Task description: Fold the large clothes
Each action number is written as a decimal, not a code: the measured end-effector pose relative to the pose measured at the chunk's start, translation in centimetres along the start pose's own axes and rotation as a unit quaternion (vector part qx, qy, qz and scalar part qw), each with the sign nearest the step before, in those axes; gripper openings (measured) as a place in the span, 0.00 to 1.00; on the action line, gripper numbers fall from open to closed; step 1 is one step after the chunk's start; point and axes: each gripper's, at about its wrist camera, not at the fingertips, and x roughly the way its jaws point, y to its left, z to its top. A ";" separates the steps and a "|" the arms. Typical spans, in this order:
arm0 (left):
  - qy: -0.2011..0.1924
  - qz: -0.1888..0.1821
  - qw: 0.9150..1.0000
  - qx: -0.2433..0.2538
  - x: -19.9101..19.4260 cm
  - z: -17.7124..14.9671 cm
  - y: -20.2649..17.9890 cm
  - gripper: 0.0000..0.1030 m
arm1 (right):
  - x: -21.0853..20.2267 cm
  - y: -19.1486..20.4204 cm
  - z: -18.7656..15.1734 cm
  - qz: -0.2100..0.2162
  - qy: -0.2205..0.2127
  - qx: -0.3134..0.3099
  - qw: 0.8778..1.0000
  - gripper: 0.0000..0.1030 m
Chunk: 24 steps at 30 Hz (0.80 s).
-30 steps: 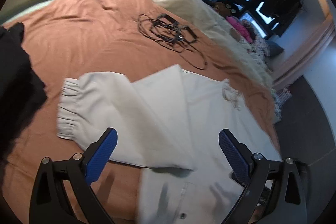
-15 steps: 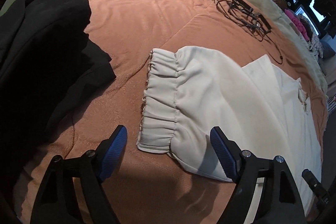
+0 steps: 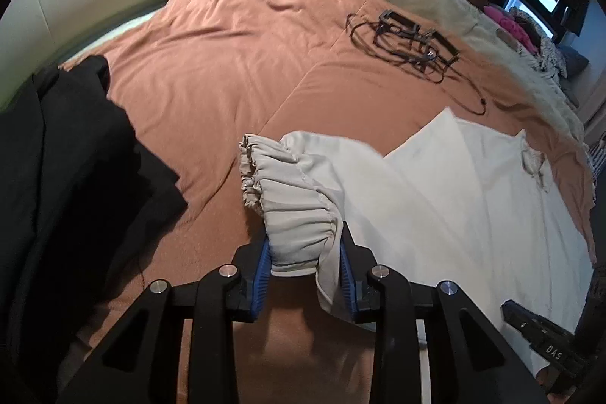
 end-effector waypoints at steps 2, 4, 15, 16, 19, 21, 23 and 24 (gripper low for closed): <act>-0.018 -0.016 1.000 0.009 -2.0 1.0 -1.6 0.31 | -1.7 -0.9 0.0 -0.002 -0.010 0.005 1.000 0.24; -0.035 -0.034 0.999 0.020 -3.8 2.0 -3.5 0.31 | -3.3 -2.1 -0.1 0.000 -0.017 0.011 1.000 0.24; -0.107 -0.101 0.982 0.119 -11.2 5.3 -18.1 0.31 | -14.8 -10.6 -0.5 -0.025 -0.097 0.048 0.994 0.40; -0.107 -0.107 0.980 0.125 -11.3 5.4 -19.0 0.31 | -15.7 -11.5 -0.6 -0.027 -0.103 0.052 0.993 0.41; -0.109 -0.123 0.975 0.146 -11.8 5.3 -22.7 0.30 | -18.2 -13.7 -1.0 -0.034 -0.119 0.062 0.990 0.46; -0.108 -0.134 0.972 0.161 -11.8 5.1 -24.9 0.31 | -19.7 -15.1 -1.2 -0.038 -0.130 0.070 0.988 0.47; -0.110 -0.138 0.968 0.180 -11.6 4.6 -27.4 0.30 | -21.3 -16.8 -1.6 -0.040 -0.140 0.080 0.986 0.47; -0.109 -0.141 0.966 0.187 -11.6 4.2 -28.3 0.30 | -22.0 -17.6 -1.8 -0.040 -0.145 0.085 0.985 0.47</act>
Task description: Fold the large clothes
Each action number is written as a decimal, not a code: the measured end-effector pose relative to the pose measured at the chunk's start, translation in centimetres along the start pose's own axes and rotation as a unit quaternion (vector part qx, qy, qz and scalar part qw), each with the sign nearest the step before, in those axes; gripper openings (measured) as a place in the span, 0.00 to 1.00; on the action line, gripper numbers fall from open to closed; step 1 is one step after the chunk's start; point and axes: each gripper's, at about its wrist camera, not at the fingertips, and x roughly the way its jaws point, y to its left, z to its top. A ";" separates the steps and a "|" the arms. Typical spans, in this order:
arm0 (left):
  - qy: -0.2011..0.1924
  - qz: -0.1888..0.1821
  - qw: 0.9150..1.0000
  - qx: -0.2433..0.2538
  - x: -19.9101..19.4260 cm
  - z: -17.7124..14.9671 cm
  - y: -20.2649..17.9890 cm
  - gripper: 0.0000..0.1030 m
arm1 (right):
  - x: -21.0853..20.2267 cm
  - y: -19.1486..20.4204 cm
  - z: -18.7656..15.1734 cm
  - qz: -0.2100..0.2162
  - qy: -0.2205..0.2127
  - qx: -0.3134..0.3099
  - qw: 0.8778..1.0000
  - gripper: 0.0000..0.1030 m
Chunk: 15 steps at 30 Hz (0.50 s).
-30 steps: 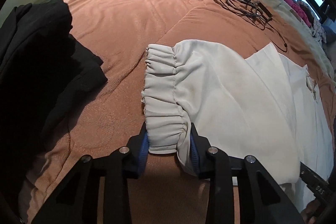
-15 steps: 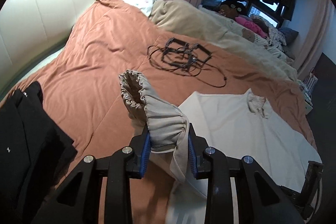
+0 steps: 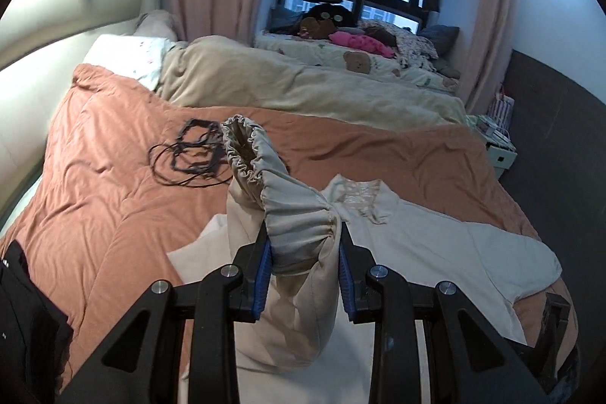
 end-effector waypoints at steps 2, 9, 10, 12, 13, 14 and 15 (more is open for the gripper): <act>0.007 -0.009 1.000 0.013 1.1 0.0 -2.0 0.30 | -1.3 -2.1 0.1 -0.002 -0.008 0.014 1.000 0.48; 0.040 -0.043 0.997 0.056 5.7 -1.6 -8.8 0.30 | -3.7 -8.7 -0.8 -0.013 -0.024 0.058 0.998 0.48; 0.045 -0.047 0.996 0.060 6.1 -1.9 -9.8 0.30 | -3.8 -9.5 -1.0 -0.015 -0.023 0.066 0.997 0.48; 0.057 -0.056 0.995 0.067 7.6 -2.8 -11.5 0.30 | -3.9 -11.0 -1.3 -0.018 -0.021 0.077 0.997 0.48; 0.063 -0.060 0.994 0.069 8.0 -3.2 -12.4 0.30 | -3.9 -11.7 -1.6 -0.020 -0.020 0.083 0.996 0.48; 0.073 -0.068 0.993 0.070 8.8 -3.6 -13.2 0.31 | -3.9 -12.3 -1.9 -0.022 -0.019 0.086 0.996 0.48; 0.087 -0.079 0.990 0.073 9.6 -4.1 -13.9 0.31 | -3.9 -12.8 -2.0 -0.023 -0.018 0.089 0.996 0.48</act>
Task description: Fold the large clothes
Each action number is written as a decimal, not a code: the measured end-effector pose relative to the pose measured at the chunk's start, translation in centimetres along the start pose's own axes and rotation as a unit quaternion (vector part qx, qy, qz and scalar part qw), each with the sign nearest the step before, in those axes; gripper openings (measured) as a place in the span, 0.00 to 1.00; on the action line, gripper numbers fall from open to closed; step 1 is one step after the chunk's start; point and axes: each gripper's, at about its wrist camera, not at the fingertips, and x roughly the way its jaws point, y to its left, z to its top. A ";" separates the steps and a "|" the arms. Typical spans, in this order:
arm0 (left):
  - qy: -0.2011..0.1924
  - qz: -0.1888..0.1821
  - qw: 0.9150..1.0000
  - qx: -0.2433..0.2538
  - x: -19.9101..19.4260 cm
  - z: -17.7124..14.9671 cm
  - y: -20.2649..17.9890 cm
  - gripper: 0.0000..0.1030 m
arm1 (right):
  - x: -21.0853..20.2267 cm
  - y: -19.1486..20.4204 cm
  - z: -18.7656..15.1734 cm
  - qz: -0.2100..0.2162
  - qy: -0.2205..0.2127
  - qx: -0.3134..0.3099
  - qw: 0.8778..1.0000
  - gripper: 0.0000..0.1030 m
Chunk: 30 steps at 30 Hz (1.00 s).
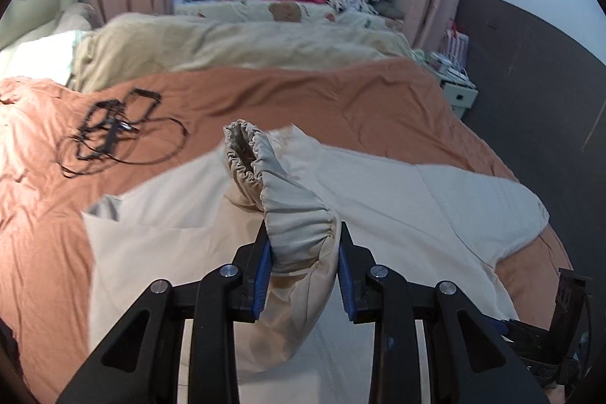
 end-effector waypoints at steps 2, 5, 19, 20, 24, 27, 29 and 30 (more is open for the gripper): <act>0.031 -0.017 0.999 0.001 1.6 -0.5 -1.2 0.32 | 0.1 -1.1 -0.2 -0.004 0.003 0.005 1.000 0.48; 0.072 -0.049 0.996 -0.005 3.3 -1.7 -2.1 0.44 | 0.4 -2.6 -0.4 -0.009 0.009 0.017 1.000 0.48; 0.047 0.018 0.998 -0.048 -0.2 -4.8 5.8 0.84 | 3.6 -1.8 -0.3 0.012 0.038 0.028 0.999 0.48; 0.048 0.027 0.997 -0.052 -0.6 -5.4 6.9 0.84 | 4.1 -1.7 -0.3 0.014 0.041 0.029 0.999 0.48; 0.056 0.053 0.994 -0.071 -1.5 -7.9 10.9 0.84 | 6.8 -0.8 -0.3 0.027 0.072 0.043 0.996 0.47; 0.066 0.070 0.991 -0.092 -2.3 -9.9 14.1 0.84 | 8.8 0.0 -0.3 0.032 0.090 0.046 0.994 0.42; 0.074 0.081 0.989 -0.103 -2.6 -11.2 16.1 0.84 | 10.1 0.2 -0.1 0.025 0.096 0.052 0.994 0.26; 0.080 0.090 0.987 -0.106 -2.6 -11.8 17.0 0.84 | 10.5 0.1 0.1 0.020 0.095 0.054 0.994 0.24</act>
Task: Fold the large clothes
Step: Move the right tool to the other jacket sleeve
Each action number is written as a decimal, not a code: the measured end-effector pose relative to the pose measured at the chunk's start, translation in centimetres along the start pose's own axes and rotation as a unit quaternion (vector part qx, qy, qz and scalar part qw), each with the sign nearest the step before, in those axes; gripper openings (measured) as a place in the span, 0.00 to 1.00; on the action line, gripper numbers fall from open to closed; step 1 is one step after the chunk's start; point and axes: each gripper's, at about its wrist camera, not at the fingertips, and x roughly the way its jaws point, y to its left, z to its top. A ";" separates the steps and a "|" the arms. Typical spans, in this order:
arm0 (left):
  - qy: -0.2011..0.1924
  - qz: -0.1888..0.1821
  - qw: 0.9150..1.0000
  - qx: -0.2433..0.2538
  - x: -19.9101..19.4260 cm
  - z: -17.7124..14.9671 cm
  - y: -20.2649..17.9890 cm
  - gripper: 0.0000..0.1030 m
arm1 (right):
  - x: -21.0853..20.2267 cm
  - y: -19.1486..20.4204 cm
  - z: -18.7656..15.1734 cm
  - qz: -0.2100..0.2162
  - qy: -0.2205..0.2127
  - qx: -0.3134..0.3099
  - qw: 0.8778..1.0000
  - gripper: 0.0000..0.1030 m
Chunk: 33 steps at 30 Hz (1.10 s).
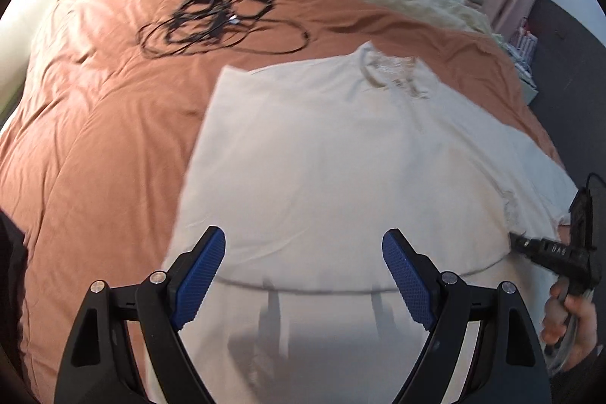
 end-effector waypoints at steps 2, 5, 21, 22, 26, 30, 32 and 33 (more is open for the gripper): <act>0.012 0.014 1.000 -0.009 0.6 -0.9 1.9 0.84 | 0.7 -0.2 0.5 -0.005 -0.006 0.006 1.000 0.19; 0.029 0.028 0.999 -0.020 1.6 -2.0 3.9 0.84 | 1.7 -0.2 1.6 -0.011 -0.018 0.012 1.000 0.18; 0.013 0.014 1.000 -0.017 -1.7 -3.2 2.7 0.84 | -5.8 -0.9 0.8 -0.038 -0.061 -0.008 0.997 0.52; 0.013 0.010 1.000 -0.015 -2.0 -3.1 2.0 0.84 | -6.7 -1.3 0.5 -0.039 -0.065 -0.005 0.997 0.52; 0.006 -0.002 1.000 -0.004 -2.9 -2.8 -1.1 0.84 | -10.8 -4.0 -0.2 -0.047 -0.083 0.004 0.995 0.52; 0.000 -0.023 1.000 0.004 -3.2 -2.5 -4.6 0.84 | -14.7 -7.3 -0.4 -0.053 -0.107 0.017 0.993 0.52; 0.000 -0.032 0.999 0.009 -3.0 -2.2 -6.7 0.84 | -16.7 -9.1 -0.3 -0.059 -0.123 0.022 0.990 0.52; 0.000 -0.034 0.999 0.012 -2.8 -2.1 -7.6 0.84 | -17.3 -9.7 -0.2 -0.060 -0.127 0.024 0.990 0.52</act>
